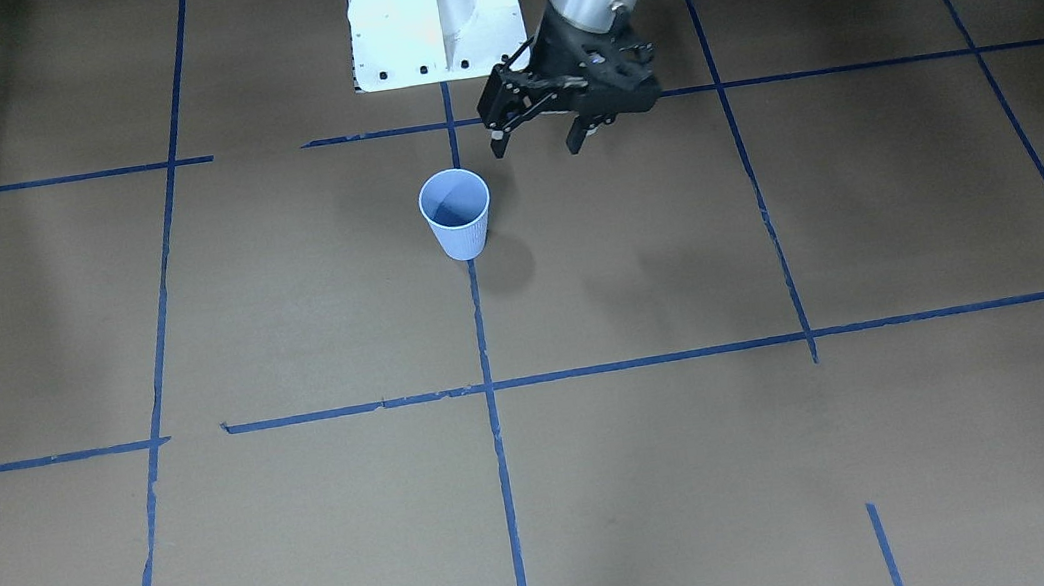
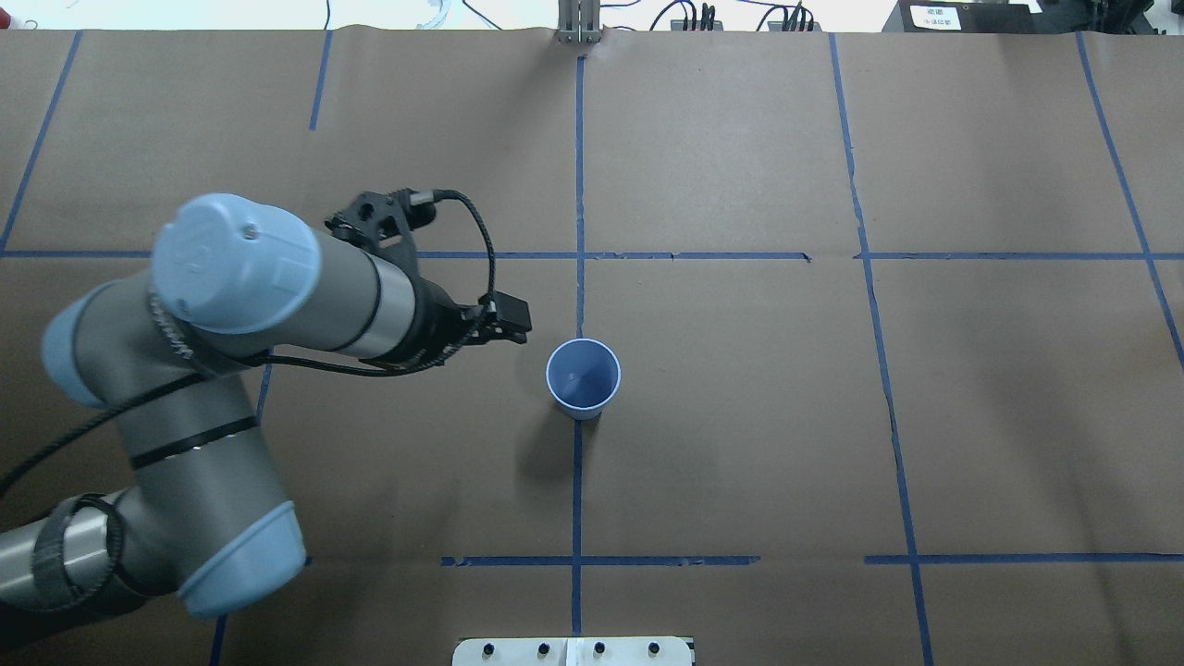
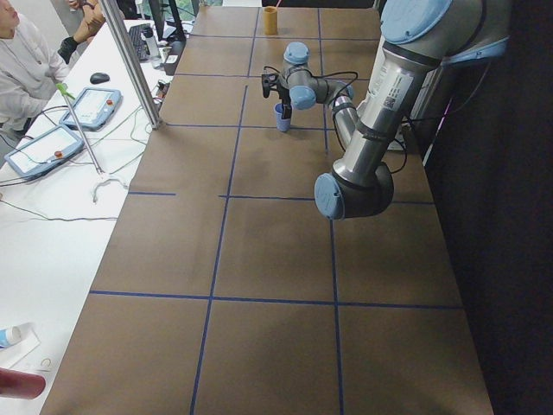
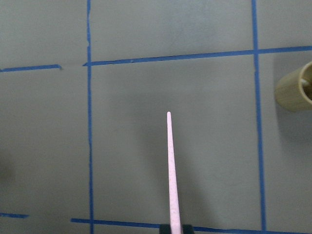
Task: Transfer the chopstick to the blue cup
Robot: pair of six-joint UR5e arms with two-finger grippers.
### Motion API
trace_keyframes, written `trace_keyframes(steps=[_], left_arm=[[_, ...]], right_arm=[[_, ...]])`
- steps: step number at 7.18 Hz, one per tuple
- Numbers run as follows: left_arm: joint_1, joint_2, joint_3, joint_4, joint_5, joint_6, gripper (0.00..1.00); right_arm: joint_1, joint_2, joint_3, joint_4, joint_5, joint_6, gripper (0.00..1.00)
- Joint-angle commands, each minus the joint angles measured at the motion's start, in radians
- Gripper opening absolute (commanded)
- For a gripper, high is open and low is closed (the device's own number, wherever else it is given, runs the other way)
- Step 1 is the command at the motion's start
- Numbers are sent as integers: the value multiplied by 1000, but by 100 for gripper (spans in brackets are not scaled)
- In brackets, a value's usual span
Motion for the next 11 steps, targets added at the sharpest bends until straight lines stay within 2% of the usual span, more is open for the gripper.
trace_keyframes(steps=[1,2,3,4,5,6,7,8,9,11], left_arm=[[-41,35,-33,0,-1,0,100],[-46,36,-33,0,0,-3,100],[-53,36,-33,0,-1,-6,100],[-55,36,-32,-2,-1,-6,100],[-63,36,-32,-2,-1,-3,100],[-66,36,-30,-3,-1,-1,100],[-67,36,-29,-2,-1,-1,100],[-67,36,-29,-3,-1,-3,100],[-67,36,-27,-6,-1,-4,100],[-67,36,-24,-6,-1,-6,100]], right_arm=[[-190,182,31,4,102,424,0],[-288,275,31,36,110,628,0],[-406,378,23,108,110,876,1],[-521,434,13,197,110,1124,2],[-645,487,-33,304,107,1380,1],[-721,565,-122,432,101,1640,1],[-798,598,-203,596,66,1797,1],[-855,608,-272,762,13,1843,1],[-901,608,-297,844,-56,1892,1],[-915,661,-337,853,-72,1915,2]])
